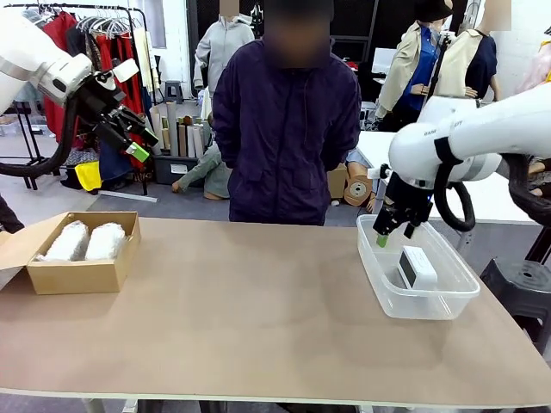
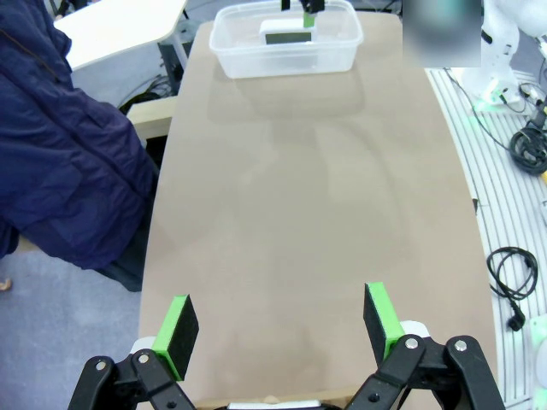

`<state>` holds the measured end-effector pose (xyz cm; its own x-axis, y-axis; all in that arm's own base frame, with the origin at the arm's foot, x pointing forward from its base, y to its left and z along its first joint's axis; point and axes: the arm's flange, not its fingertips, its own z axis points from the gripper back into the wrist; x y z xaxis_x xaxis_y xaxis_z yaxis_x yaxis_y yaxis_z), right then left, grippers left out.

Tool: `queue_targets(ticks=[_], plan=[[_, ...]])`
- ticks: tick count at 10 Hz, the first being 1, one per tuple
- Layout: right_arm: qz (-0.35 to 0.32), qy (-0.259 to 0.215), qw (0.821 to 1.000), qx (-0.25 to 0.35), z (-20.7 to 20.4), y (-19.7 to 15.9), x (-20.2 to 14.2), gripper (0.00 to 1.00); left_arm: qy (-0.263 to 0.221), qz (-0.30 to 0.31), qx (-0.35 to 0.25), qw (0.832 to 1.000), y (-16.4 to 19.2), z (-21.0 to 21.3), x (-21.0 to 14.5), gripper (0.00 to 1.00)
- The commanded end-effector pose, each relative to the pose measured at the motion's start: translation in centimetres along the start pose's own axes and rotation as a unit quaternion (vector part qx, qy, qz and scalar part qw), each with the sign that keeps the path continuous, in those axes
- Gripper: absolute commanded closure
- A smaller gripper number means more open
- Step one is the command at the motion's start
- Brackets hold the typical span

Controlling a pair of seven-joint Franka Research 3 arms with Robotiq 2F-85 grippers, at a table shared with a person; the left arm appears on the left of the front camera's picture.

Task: Separate and place wrapped and unwrapped clocks.
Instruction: If the picked Digital clock is wrapped, place it in the Package Box ; if not, place it in the Organizing box.

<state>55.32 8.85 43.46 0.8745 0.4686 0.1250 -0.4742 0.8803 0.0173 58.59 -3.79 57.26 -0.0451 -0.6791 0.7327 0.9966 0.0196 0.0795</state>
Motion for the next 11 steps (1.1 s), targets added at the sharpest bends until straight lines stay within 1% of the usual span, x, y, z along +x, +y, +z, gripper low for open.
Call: queue_targets(ticks=[1,2,3,4,5,6,7,8,9,10,11], plan=[[0.086,-0.006,0.995,0.048,2.8,0.3,-1.1,0.0,0.002,-0.008,-0.003,1.0,-0.1,0.2,0.0,0.0],[0.163,0.009,0.983,0.086,4.2,1.0,-1.2,0.0,0.002,-0.008,-0.003,1.0,-0.1,0.2,0.0,0.0],[0.249,0.0,0.96,0.131,5.5,1.4,-1.5,0.0,0.002,-0.008,-0.003,1.0,-0.1,0.2,0.0,0.0],[0.304,-0.03,0.936,0.174,6.6,2.3,-2.0,0.0,0.002,-0.008,-0.003,1.0,-0.1,0.2,0.0,0.0],[0.348,-0.041,0.914,0.203,7.9,2.4,-2.0,0.0,0.002,-0.008,-0.003,1.0,-0.1,0.2,0.0,0.0],[0.37,-0.068,0.9,0.218,9.0,2.8,-2.1,0.0,0.002,-0.008,-0.003,1.0,-0.1,0.2,0.0,0.0],[0.386,-0.085,0.889,0.232,10.4,2.9,-1.8,0.0,0.002,-0.008,-0.003,1.0,-0.1,0.2,0.0,0.0],[0.396,-0.105,0.883,0.227,11.4,2.6,-1.3,0.0,0.002,-0.008,-0.003,1.0,-0.1,0.2,0.0,0.0],[0.407,-0.139,0.869,0.245,12.1,2.2,-1.2,0.0,0.002,-0.008,-0.003,1.0,-0.1,0.2,0.0,0.0],[0.421,-0.153,0.851,0.275,13.2,1.6,-0.7,0.0,0.002,-0.008,-0.003,1.0,-0.1,0.2,0.0,0.0],[0.418,-0.176,0.843,0.29,13.5,1.3,-0.4,0.0,0.002,-0.008,-0.003,1.0,-0.1,0.2,0.0,0.0]])
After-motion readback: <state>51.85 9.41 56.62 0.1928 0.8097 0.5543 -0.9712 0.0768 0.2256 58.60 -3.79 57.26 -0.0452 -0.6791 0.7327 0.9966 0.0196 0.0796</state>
